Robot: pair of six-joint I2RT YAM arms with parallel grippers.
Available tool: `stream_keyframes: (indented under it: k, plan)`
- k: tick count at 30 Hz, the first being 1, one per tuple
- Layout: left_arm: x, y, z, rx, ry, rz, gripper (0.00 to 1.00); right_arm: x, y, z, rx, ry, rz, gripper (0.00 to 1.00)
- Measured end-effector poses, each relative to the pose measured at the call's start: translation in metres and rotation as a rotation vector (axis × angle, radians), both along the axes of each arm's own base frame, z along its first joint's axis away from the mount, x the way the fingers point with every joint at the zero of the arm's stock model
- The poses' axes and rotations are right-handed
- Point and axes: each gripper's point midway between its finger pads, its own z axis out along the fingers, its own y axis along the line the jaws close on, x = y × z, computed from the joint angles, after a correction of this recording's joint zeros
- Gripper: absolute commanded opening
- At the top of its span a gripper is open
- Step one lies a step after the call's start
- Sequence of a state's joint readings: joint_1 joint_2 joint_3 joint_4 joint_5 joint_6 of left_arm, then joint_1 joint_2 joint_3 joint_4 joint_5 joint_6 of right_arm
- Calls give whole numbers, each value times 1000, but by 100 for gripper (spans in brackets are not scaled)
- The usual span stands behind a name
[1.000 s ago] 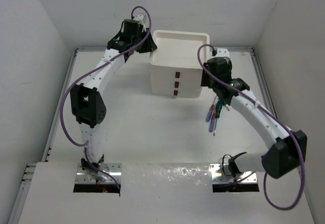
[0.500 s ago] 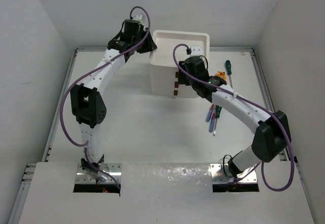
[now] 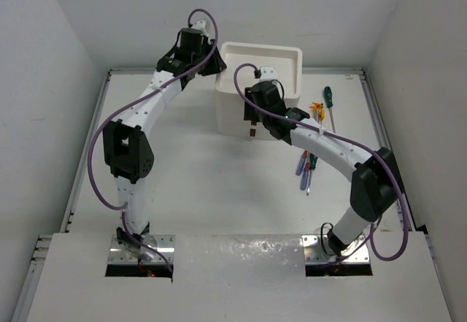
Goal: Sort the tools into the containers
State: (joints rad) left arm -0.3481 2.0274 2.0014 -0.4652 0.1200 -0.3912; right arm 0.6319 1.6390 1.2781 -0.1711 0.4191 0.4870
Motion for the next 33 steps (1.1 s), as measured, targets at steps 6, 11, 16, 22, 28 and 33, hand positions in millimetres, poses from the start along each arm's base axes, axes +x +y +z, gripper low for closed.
stream_keyframes:
  k: [6, 11, 16, 22, 28, 33]
  plan:
    - [2, -1, 0, 5, -11, -1, 0, 4, -4, -11, -9, 10, -55, 41]
    - [3, -2, 1, 6, -17, -1, 0, 7, -9, -9, -7, -8, -104, 35]
    - [4, -3, 1, 4, -21, -2, 0, 10, -13, -12, -13, -17, -146, 28]
    - [4, -3, 1, 3, -24, -2, 0, 13, -13, -16, -6, -21, -183, 27]
    - [6, -4, 0, -4, -29, 0, 0, 16, -15, -12, -2, -44, -203, 20]
    - [7, -4, 1, -8, -35, 2, 0, 19, -15, -10, -30, -63, -190, 0]
